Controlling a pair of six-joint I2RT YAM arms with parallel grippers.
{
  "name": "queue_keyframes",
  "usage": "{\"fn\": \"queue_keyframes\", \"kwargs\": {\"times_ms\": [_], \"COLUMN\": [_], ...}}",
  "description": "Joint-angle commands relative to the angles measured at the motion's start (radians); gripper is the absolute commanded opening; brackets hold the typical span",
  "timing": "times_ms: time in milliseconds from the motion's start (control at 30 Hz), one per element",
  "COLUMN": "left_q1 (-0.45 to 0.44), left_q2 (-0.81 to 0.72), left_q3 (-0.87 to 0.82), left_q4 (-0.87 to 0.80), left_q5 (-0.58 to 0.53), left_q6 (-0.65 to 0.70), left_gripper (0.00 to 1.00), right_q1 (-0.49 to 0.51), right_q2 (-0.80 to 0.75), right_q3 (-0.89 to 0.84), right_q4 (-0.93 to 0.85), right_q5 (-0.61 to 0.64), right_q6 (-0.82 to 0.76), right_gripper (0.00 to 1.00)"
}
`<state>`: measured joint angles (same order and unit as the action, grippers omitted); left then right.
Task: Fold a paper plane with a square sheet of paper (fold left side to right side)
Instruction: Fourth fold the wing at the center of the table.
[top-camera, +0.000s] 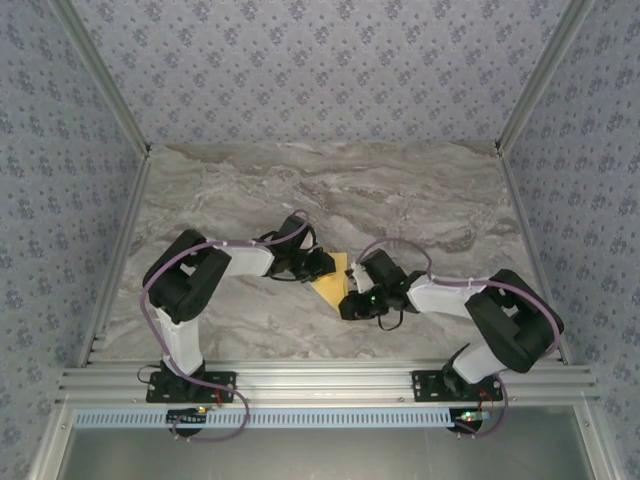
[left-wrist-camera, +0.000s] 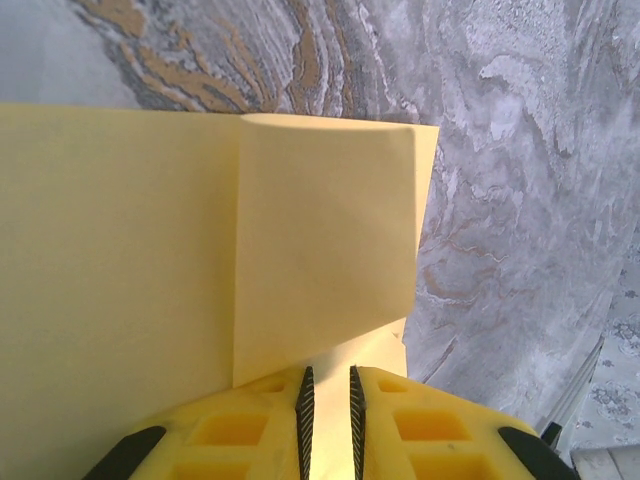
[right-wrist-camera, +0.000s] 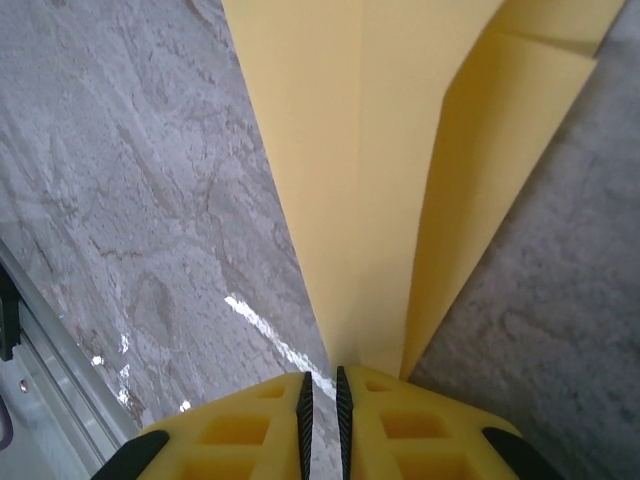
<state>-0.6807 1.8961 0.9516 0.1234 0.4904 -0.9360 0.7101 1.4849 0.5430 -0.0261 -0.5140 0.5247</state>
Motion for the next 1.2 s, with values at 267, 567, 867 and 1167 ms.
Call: {"fn": "queue_keyframes", "kwargs": {"times_ms": [267,567,867,1167], "left_q1": [0.018,0.011,0.007,0.007], "left_q2": [0.002,-0.007,0.003,0.011], "left_q3": [-0.028,-0.027,-0.022,-0.018], "left_q4": [-0.103,-0.098,-0.091,-0.092], "left_q5": [-0.058,-0.056,-0.05,-0.05], "left_q6": [0.025,0.022,0.017,0.018], "left_gripper": [0.19,0.19,0.2,0.2], "right_q1": [-0.082,-0.128,-0.12,-0.09], "right_q2": [-0.176,0.003,0.134,0.154], "right_q3": [-0.067,0.075,0.079,0.036], "right_q4": [0.072,0.14,0.182,0.201], "right_q5": [-0.155,-0.183,-0.151,-0.149], "right_q6": [0.095,0.08,0.094,0.097], "right_gripper": [0.18,0.17,0.16,0.16]}}
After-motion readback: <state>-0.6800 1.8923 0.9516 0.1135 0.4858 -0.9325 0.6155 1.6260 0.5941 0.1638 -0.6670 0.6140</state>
